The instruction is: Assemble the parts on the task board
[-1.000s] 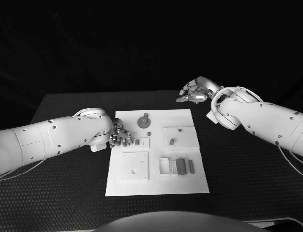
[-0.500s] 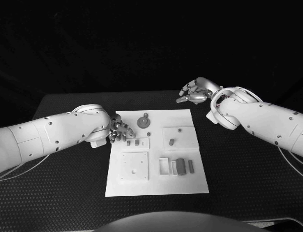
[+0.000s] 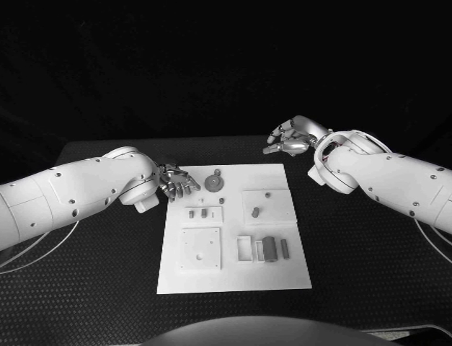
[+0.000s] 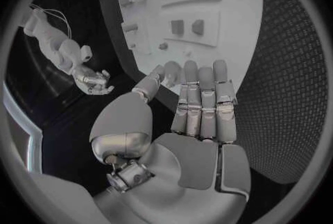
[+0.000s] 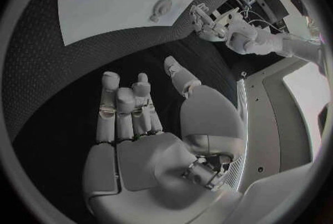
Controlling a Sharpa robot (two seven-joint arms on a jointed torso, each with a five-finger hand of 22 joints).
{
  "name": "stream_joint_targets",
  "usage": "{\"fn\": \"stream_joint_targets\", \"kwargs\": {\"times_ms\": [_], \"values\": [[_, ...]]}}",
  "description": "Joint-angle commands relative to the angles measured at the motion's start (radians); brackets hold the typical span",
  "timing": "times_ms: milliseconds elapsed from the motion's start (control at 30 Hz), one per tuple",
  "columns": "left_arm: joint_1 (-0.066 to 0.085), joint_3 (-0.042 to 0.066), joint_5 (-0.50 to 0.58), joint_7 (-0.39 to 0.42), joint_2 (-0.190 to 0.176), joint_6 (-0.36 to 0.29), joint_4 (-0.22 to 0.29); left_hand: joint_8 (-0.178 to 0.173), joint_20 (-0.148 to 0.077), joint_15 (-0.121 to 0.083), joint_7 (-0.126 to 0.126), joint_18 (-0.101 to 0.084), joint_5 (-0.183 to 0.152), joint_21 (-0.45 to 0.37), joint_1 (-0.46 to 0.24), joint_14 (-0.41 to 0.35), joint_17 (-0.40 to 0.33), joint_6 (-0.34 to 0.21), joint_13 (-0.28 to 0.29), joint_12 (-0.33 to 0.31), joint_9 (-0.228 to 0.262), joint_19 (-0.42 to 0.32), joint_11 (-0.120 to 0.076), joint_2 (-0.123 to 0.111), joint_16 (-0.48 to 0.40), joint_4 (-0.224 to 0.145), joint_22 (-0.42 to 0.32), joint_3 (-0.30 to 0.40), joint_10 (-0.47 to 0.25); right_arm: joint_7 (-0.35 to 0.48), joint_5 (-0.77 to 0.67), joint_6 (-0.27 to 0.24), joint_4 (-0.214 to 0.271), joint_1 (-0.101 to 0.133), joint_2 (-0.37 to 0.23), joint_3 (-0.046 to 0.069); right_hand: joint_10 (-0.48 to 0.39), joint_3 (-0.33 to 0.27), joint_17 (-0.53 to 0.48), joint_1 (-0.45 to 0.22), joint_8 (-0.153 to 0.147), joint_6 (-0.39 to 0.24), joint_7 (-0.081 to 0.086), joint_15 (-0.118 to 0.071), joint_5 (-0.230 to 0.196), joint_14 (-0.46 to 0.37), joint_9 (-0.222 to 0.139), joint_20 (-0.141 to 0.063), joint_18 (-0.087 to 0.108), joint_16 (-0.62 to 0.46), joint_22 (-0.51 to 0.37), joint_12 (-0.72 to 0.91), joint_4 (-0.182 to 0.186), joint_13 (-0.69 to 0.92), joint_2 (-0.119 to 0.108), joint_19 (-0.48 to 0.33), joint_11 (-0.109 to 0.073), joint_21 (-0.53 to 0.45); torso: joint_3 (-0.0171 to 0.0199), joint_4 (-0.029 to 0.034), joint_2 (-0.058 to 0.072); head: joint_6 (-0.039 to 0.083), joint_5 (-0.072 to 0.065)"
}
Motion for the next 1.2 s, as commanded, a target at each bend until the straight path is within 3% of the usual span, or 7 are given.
{"fn": "stream_joint_targets", "kwargs": {"times_ms": [33, 100, 167, 267, 467, 800, 1200], "values": [[0.001, 0.001, 0.04, 0.19, 0.007, -0.125, 0.013, -0.018, 0.044, 0.045, 0.028, -0.007, 0.038, -0.055, 0.092, -0.069, -0.04, -0.047, -0.044, -0.067, -0.006, -0.067, 0.044, -0.014, -0.064, 0.0, -0.032, 0.023, -0.079, 0.009, 0.004, 0.009, -0.004, -0.001, 0.002, 0.0, -0.004, -0.003, -0.002, -0.006, 0.001, -0.003, 0.006, -0.006, 0.002, -0.002, 0.0, 0.0, 0.009, 0.003, 0.01, 0.005, -0.002, -0.001, 0.002, -0.004, -0.001, -0.003, -0.0005, -0.0011, 0.001, 0.005, 0.0], [0.001, 0.0, -0.004, 0.234, 0.01, -0.14, 0.017, -0.03, 0.064, 0.068, 0.043, -0.001, 0.023, -0.08, 0.153, -0.078, -0.066, -0.078, -0.083, -0.112, -0.015, -0.074, 0.065, -0.034, -0.094, 0.004, -0.055, 0.05, -0.104, 0.009, 0.004, 0.008, -0.006, -0.001, 0.002, 0.0, -0.004, -0.003, -0.002, -0.006, 0.0, -0.003, 0.006, -0.006, 0.002, -0.002, 0.0, 0.0, 0.009, 0.003, 0.01, 0.005, -0.002, -0.002, 0.002, -0.004, -0.001, -0.003, -0.0007, -0.0013, 0.002, 0.007, 0.0], [0.001, -0.002, -0.123, 0.3, 0.016, -0.165, 0.025, -0.045, 0.071, 0.07, 0.043, 0.007, 0.023, -0.088, 0.204, -0.066, -0.075, -0.106, -0.135, -0.183, -0.031, -0.06, 0.095, -0.042, -0.096, 0.002, -0.068, 0.073, -0.141, 0.01, 0.005, 0.007, -0.007, -0.001, 0.003, 0.0, -0.004, -0.003, -0.002, -0.006, 0.0, -0.004, 0.007, -0.006, 0.002, -0.002, 0.0, 0.0, 0.009, 0.003, 0.01, 0.005, -0.002, -0.002, 0.002, -0.004, -0.001, -0.003, -0.0005, -0.0009, 0.002, 0.009, -0.001], [0.0, -0.009, -0.268, 0.388, 0.023, -0.212, 0.032, -0.049, 0.07, 0.068, 0.034, 0.011, 0.023, -0.088, 0.257, -0.054, -0.081, -0.104, -0.183, -0.248, -0.044, -0.047, 0.108, -0.049, -0.093, -0.001, -0.077, 0.083, -0.137, 0.01, 0.005, 0.006, -0.008, -0.001, 0.003, 0.0, -0.004, -0.003, -0.002, -0.006, -0.001, -0.005, 0.007, -0.006, 0.002, -0.002, 0.0, 0.0, 0.009, 0.003, 0.01, 0.005, -0.002, -0.002, 0.002, -0.004, 0.0, -0.003, -0.0001, -0.0006, 0.001, 0.012, 0.0], [0.0, -0.019, -0.519, 0.454, 0.042, -0.235, 0.045, -0.048, 0.037, 0.034, 0.036, 0.03, 0.03, -0.044, 0.32, 0.069, -0.064, -0.084, -0.239, -0.33, -0.061, 0.067, 0.097, -0.053, -0.027, -0.001, -0.056, 0.085, -0.094, 0.011, 0.007, 0.006, -0.011, -0.001, 0.006, 0.0, -0.004, -0.003, -0.002, -0.005, -0.001, -0.006, 0.007, -0.005, 0.002, -0.002, 0.0, 0.0, 0.009, 0.003, 0.01, 0.005, -0.002, -0.002, 0.003, -0.004, 0.0, -0.003, -0.0011, -0.0024, 0.003, 0.016, 0.001], [-0.001, -0.071, -0.695, 0.473, 0.102, -0.253, 0.006, -0.062, 0.015, 0.016, 0.029, 0.064, 0.023, 0.019, 0.335, 0.182, -0.023, -0.094, -0.28, -0.406, -0.081, 0.193, 0.083, -0.085, 0.076, 0.002, -0.004, 0.056, -0.08, 0.012, 0.008, 0.007, -0.01, -0.001, 0.011, 0.0, -0.004, -0.003, -0.002, -0.005, -0.002, -0.006, 0.007, -0.005, 0.002, -0.002, 0.0, 0.0, 0.009, 0.003, 0.01, 0.006, -0.002, -0.002, 0.003, -0.004, 0.0, -0.003, -0.0014, -0.004, 0.005, 0.018, -0.004], [-0.014, -0.083, -0.745, 0.471, 0.141, -0.202, -0.045, -0.067, 0.0, 0.001, 0.02, 0.122, 0.02, 0.112, 0.341, 0.314, 0.022, -0.092, -0.308, -0.459, -0.097, 0.34, 0.07, -0.081, 0.213, 0.004, 0.067, 0.051, -0.061, 0.012, 0.008, 0.006, -0.003, -0.001, 0.007, 0.0, -0.004, -0.002, -0.002, -0.005, -0.002, -0.006, 0.007, -0.005, 0.002, -0.002, 0.0, 0.0, 0.009, 0.003, 0.01, 0.006, -0.002, -0.002, 0.004, -0.004, 0.0, -0.004, -0.0012, -0.0041, 0.007, 0.014, -0.01]]}}
